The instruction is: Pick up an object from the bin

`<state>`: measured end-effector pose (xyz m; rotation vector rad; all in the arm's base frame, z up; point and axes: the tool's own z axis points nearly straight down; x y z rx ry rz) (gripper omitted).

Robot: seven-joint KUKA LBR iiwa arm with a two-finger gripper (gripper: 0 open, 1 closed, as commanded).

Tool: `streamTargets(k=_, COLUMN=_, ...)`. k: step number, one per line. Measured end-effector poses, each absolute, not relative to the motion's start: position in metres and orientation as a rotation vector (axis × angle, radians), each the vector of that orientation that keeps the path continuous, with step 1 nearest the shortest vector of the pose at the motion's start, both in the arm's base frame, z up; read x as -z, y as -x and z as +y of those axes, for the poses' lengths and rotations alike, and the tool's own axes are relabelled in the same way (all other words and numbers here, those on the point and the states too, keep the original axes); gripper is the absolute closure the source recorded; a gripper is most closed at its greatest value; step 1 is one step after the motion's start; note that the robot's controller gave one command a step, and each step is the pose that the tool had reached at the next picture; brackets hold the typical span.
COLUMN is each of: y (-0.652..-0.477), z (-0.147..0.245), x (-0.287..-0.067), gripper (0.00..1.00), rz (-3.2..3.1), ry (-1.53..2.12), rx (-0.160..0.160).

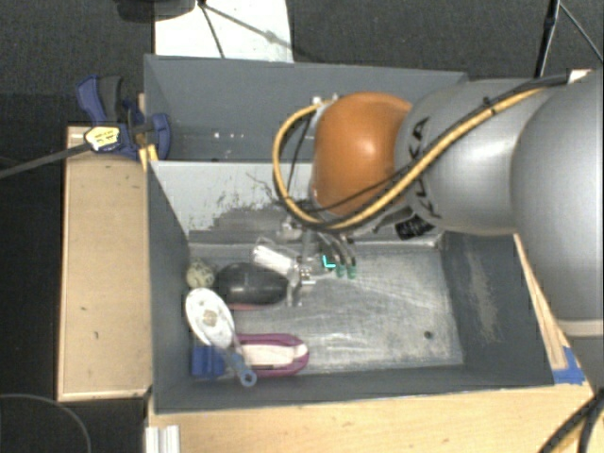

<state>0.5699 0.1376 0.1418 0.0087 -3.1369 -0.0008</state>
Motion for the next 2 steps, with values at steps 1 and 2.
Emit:
streamTargets(k=1, y=-0.581, z=0.158, x=-0.100, gripper=0.00, rz=-3.170, ry=-0.019, rx=0.010)
streamTargets(k=2, y=-0.580, z=0.178, x=-0.107, gripper=0.00, rz=-3.147, ry=0.222, rx=0.008)
